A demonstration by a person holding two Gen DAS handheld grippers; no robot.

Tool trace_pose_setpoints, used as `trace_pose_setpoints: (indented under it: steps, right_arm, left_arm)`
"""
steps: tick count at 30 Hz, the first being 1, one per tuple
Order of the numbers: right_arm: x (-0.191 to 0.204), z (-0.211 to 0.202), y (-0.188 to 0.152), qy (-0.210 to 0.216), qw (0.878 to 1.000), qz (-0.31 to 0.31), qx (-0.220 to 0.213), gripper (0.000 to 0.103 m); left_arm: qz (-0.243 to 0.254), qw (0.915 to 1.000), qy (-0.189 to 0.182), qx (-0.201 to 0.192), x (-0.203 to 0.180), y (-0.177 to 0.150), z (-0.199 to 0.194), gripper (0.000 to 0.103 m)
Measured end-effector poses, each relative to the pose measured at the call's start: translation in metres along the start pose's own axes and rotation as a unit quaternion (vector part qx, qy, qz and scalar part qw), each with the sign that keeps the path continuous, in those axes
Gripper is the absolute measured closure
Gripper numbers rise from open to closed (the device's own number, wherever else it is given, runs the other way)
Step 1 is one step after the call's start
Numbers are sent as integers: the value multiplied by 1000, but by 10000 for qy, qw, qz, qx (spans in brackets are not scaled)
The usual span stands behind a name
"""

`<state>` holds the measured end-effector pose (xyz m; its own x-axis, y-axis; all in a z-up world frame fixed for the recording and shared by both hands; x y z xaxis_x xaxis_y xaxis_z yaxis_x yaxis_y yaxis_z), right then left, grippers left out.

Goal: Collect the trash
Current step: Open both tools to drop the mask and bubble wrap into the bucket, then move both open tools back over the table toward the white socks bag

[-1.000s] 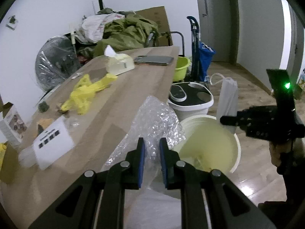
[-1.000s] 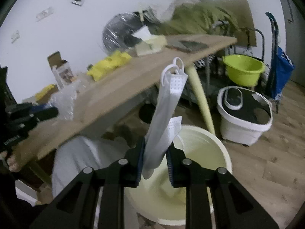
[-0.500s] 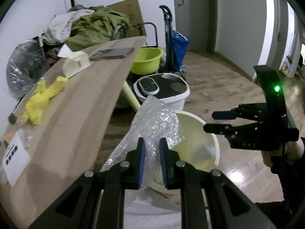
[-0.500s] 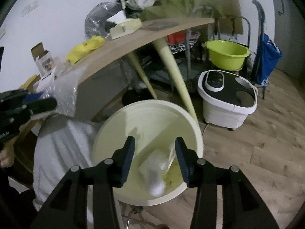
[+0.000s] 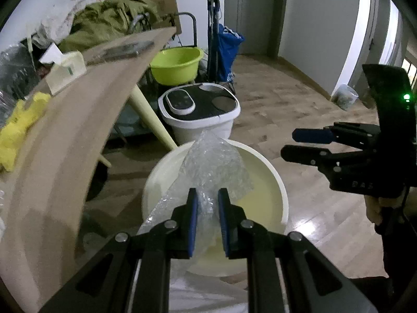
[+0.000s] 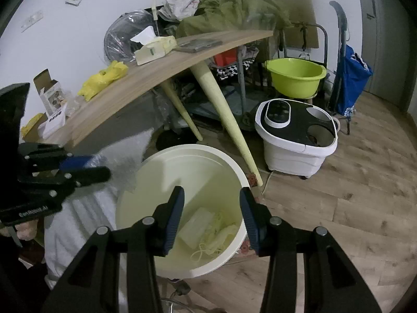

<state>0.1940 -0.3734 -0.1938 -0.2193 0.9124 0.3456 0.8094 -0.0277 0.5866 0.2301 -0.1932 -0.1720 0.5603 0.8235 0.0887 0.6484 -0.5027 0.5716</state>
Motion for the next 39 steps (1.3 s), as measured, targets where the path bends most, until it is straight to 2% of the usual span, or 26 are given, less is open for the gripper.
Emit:
trace_pose_setpoints:
  steps: [6,8,11,13,27,39]
  right_arm:
    - [8,-3,3,26,10000,-41,5,61]
    - [12,-5,7,53,10000,-65,-22,61]
    - [18,-8,13,55,9999,-116,-85,58]
    - [22,-8,17,68,9998,-127,-123,50]
    - [55,-1,35,97,9990,-388,-199,50]
    - [91,0,40,329,9970,-680,-153,50]
  left_arm:
    - [-165,9993,-322,25,-2,-2,7,72]
    - [-195,9991,-380,-25,-3,-2,4,59]
    - [-278,9986,-435,-152,0,-1,-2,49]
    - [-321,9983,-425,-228,3,0,-7,48]
    - [-540,9953,-325,-740,30,0,-56,43]
    - [-841,9913,-24,-1010,59,-14,-90,43]
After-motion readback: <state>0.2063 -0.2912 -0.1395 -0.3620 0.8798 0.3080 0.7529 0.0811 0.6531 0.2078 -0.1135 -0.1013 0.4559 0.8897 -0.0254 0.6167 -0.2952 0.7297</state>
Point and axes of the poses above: each gripper's, at about its wrist camera, not at the fingertips, and z roughly the way its jaws point, x to its left, y to its top, the point moved 8 cm from there along z, roughly the way its jaws point, and after that the axes turned 10 degrees about z, right-handed, at the moved point
